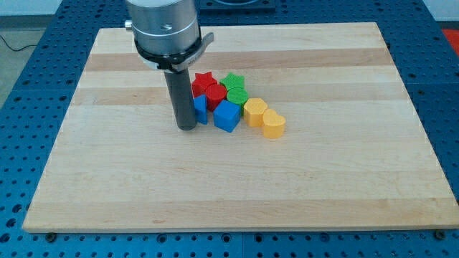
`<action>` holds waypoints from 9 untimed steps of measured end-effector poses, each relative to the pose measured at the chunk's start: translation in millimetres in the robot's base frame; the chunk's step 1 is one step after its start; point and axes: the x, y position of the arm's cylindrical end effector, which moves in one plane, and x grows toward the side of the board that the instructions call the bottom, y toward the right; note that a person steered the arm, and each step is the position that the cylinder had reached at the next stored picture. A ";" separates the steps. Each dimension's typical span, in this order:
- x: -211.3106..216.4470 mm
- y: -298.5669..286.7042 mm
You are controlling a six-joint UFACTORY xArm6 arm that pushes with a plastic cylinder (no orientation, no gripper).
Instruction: Move the yellow heart below the yellow hexagon
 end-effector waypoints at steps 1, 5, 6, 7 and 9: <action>-9.9 -6.8; 66.1 99.2; 53.9 121.0; 43.1 148.6; 41.8 266.2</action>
